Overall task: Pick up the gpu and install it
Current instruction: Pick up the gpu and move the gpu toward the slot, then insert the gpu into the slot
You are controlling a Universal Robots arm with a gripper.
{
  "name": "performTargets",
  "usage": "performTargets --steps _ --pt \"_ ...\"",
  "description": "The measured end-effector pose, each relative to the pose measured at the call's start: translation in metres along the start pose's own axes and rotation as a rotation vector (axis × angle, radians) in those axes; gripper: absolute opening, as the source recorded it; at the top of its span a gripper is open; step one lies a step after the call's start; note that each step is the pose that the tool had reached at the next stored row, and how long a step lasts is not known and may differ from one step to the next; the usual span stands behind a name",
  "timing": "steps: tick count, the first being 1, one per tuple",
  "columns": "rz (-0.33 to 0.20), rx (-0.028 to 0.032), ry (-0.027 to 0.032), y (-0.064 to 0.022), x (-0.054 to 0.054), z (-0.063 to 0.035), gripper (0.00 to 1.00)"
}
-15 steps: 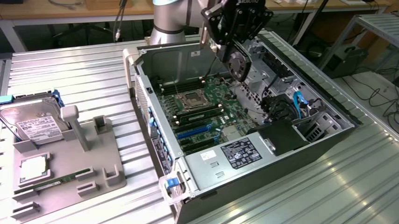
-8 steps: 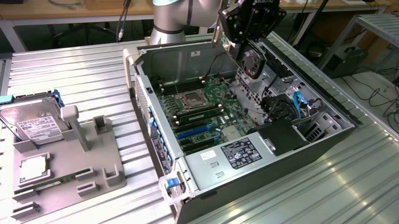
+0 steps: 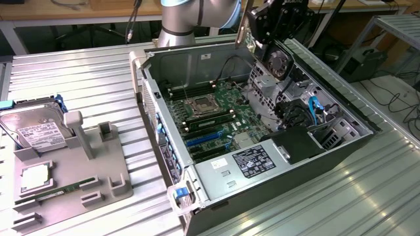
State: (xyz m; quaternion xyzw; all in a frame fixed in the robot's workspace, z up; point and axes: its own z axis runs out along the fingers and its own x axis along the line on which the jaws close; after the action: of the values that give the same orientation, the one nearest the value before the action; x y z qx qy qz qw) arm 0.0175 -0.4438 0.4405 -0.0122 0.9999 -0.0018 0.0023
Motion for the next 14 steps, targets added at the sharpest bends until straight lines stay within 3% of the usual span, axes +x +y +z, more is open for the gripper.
performTargets --steps 2,14 --pt "0.0 -0.0001 0.0001 -0.0001 -0.0059 0.0002 0.28" --pt "0.0 0.0 0.0 -0.0002 -0.006 0.0002 0.28"
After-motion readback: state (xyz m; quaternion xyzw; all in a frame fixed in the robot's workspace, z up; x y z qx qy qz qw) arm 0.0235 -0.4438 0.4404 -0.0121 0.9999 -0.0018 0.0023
